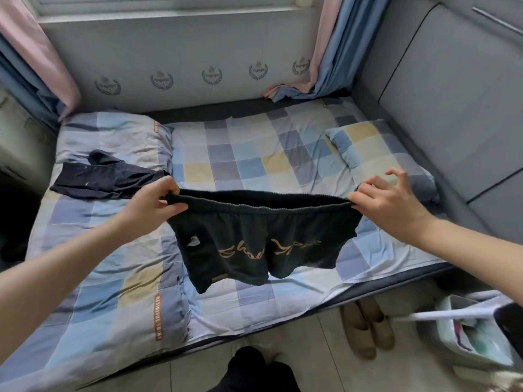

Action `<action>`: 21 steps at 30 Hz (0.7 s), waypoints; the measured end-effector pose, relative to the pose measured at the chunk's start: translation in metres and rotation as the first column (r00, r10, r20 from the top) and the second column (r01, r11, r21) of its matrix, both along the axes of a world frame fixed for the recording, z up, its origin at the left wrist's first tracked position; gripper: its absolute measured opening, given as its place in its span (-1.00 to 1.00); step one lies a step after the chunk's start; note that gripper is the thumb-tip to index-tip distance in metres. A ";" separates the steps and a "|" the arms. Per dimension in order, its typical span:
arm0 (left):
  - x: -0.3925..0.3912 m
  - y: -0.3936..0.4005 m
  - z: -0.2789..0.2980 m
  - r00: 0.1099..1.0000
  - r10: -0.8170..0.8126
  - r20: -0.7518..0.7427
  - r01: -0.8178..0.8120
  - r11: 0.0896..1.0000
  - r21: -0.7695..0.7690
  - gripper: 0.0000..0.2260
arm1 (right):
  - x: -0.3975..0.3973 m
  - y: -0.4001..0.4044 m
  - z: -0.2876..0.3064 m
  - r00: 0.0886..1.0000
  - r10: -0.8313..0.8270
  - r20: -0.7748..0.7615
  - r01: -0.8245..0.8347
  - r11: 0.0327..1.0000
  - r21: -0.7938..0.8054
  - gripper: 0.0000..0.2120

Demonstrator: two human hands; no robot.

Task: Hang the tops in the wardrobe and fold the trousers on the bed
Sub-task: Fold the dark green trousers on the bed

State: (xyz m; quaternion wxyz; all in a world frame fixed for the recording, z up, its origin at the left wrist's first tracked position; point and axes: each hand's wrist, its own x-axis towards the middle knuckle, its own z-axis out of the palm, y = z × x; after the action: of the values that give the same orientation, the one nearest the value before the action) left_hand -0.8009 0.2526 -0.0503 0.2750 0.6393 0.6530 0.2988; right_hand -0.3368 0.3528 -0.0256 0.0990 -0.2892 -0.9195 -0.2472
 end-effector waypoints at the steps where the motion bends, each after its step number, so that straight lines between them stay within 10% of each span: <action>1: 0.000 -0.001 -0.009 1.000 -0.023 -0.004 0.023 0.999 -0.037 -0.69 | -0.002 -0.003 -0.006 1.000 -0.005 0.000 0.005 1.000 -0.022 -0.94; 6: -0.002 -0.018 -0.063 0.974 -0.032 0.223 0.136 0.871 -0.471 -0.74 | -0.004 -0.009 -0.042 0.985 -0.139 0.101 0.170 0.865 -0.472 -0.83; 10: -0.004 -0.028 -0.092 0.926 0.108 0.362 0.198 0.678 -0.708 -0.68 | 0.015 -0.002 -0.058 0.907 -0.418 0.047 0.097 0.098 -0.990 -0.97; 14: -0.001 -0.018 -0.098 0.848 0.235 0.476 0.258 0.601 -0.756 -0.57 | 0.035 0.025 -0.074 0.774 -0.630 0.072 -0.092 -0.224 -0.970 -0.94; 21: 0.030 0.050 -0.110 0.889 0.362 0.282 0.062 0.514 -0.855 -0.78 | 0.022 0.137 -0.097 0.802 -0.585 0.120 0.037 -0.152 -0.988 -0.92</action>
State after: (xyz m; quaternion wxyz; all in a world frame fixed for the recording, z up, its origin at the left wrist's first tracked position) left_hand -0.7704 0.3027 -0.1602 0.6577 0.2816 0.6916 0.0993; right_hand -0.3148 0.4902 -0.1223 -0.0316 -0.5277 -0.6586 0.5355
